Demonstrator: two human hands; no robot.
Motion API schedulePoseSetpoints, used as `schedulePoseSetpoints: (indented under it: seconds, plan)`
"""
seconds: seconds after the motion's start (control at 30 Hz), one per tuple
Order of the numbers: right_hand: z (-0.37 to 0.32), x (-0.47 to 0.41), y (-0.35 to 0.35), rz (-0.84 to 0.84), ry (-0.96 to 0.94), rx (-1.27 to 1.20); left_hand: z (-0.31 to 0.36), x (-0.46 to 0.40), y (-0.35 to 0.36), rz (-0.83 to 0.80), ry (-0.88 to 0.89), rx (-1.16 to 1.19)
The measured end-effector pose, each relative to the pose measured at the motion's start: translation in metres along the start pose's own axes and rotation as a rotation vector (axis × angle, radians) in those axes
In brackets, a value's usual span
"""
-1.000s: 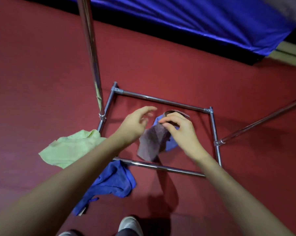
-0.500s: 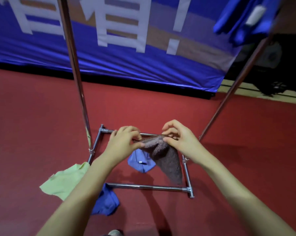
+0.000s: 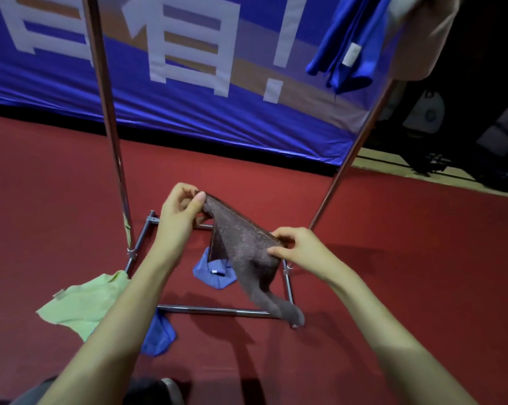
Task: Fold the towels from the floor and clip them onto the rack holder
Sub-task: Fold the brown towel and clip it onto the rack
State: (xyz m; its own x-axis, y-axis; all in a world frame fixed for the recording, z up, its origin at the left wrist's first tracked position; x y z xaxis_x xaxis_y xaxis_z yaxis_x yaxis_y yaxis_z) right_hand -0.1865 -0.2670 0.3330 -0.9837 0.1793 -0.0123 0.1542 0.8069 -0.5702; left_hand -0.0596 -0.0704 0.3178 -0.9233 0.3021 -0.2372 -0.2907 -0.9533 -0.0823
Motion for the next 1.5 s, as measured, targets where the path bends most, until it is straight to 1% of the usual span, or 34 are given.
schedulePoseSetpoints:
  seconds: [0.07,0.17,0.27,0.4,0.47,0.53,0.6,0.67,0.7,0.77,0.83,0.9,0.93,1.07,1.17,1.3,1.5]
  plan:
    - [0.015,0.006,0.003,-0.021,0.056,0.044,0.001,-0.002,-0.003,0.023,-0.004,0.042]
    - [0.035,0.011,0.002,0.062,0.096,0.037,-0.005,-0.004,-0.012,0.046,0.028,-0.061]
    - [0.047,0.014,-0.003,0.208,0.129,-0.07,-0.019,-0.005,-0.026,0.146,-0.021,-0.093]
    - [0.048,0.01,-0.004,0.379,0.1,-0.238,-0.03,-0.006,-0.034,0.209,-0.041,-0.177]
    - [0.047,0.006,-0.001,0.428,0.098,-0.343,-0.033,-0.005,-0.034,0.273,-0.079,-0.196]
    - [0.043,0.004,0.003,0.446,0.098,-0.38,-0.036,-0.002,-0.033,0.342,-0.127,-0.2]
    - [0.039,0.0,0.009,0.462,0.108,-0.394,-0.038,0.003,-0.026,0.377,-0.171,-0.201]
    - [0.033,-0.004,0.015,0.484,0.131,-0.404,-0.036,0.011,-0.013,0.352,-0.187,-0.206]
    - [0.029,-0.005,0.018,0.496,0.148,-0.419,-0.034,0.015,-0.004,0.308,-0.184,-0.215]
    - [0.017,-0.008,0.025,0.49,0.179,-0.509,-0.029,0.026,0.015,0.156,-0.156,-0.206]
    - [0.0,-0.009,0.034,0.415,0.206,-0.675,-0.023,0.037,0.032,-0.016,-0.122,-0.195]
    - [-0.014,-0.009,0.041,0.325,0.204,-0.768,-0.018,0.046,0.042,-0.117,-0.1,-0.224]
    - [-0.018,-0.009,0.043,0.294,0.196,-0.763,-0.016,0.049,0.044,-0.127,-0.1,-0.238]
    - [-0.024,-0.007,0.041,0.194,0.218,-0.726,-0.017,0.048,0.037,-0.085,-0.12,-0.236]
    - [-0.024,-0.005,0.039,0.109,0.167,-0.638,-0.017,0.046,0.035,-0.082,-0.135,-0.214]
    - [-0.022,-0.007,0.04,0.167,0.056,-0.423,-0.014,0.05,0.039,-0.117,-0.127,-0.215]
    - [-0.016,-0.009,0.043,0.211,0.02,-0.309,-0.016,0.049,0.036,-0.094,-0.21,-0.123]
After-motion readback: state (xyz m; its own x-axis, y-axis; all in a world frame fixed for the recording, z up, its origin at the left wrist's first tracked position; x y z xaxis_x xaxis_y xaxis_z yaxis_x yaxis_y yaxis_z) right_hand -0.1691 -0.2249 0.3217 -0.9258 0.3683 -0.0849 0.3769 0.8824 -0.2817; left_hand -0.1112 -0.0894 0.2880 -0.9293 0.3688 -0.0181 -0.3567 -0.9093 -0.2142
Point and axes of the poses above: each hand's wrist, its own x-axis away from the middle knuckle, its own y-axis out of the palm, z = x × y, the point moved 1 cm from there along -x, towards the middle knuckle, and after that the axes turned 15 degrees about -x, right-handed, at the moved point
